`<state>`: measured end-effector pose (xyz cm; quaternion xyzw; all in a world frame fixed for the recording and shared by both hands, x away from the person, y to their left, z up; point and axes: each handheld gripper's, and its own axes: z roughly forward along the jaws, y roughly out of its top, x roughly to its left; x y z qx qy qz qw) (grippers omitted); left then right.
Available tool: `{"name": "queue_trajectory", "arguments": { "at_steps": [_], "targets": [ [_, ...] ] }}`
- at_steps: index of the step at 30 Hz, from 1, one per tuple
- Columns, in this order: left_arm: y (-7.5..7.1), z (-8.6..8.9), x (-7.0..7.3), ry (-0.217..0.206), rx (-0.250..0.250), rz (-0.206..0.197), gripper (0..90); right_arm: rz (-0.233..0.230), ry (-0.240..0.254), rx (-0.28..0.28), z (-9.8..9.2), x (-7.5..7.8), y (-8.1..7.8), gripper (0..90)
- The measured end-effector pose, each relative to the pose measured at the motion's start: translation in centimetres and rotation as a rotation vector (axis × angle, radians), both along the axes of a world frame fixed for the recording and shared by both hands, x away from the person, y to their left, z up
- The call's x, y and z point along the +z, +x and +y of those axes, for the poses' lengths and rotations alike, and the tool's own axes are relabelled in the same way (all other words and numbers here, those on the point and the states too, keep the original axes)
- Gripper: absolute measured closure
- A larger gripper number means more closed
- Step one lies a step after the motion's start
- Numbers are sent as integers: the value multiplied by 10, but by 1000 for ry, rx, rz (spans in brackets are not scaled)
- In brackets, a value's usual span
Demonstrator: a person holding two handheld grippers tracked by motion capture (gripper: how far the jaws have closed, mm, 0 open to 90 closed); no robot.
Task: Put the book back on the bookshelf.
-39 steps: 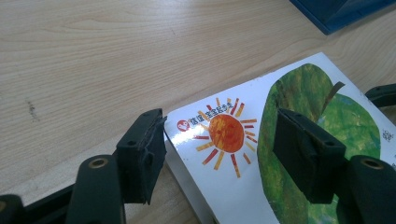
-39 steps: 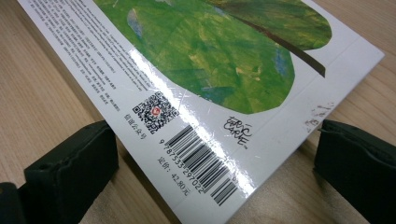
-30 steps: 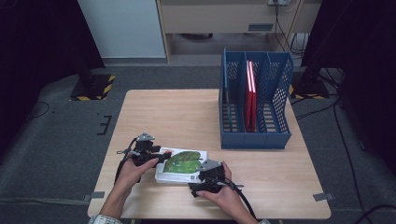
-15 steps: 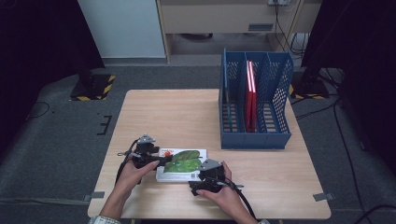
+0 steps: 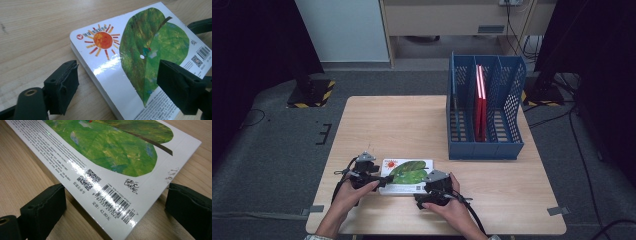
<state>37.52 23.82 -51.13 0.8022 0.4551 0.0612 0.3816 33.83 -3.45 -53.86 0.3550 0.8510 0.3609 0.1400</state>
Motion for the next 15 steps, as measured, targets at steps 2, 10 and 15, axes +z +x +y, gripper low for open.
{"name": "queue_trajectory", "arguments": {
  "at_steps": [2,10,15],
  "targets": [
    [-2,-2,-1,-3,-12,7,161,-1,-1,-1,0,0,0,35],
    [-8,-3,-7,12,-40,14,156,-1,-2,-1,0,0,0,35],
    [-10,-6,-8,19,-46,38,160,1,-3,-2,1,0,0,35]
  ]
}}
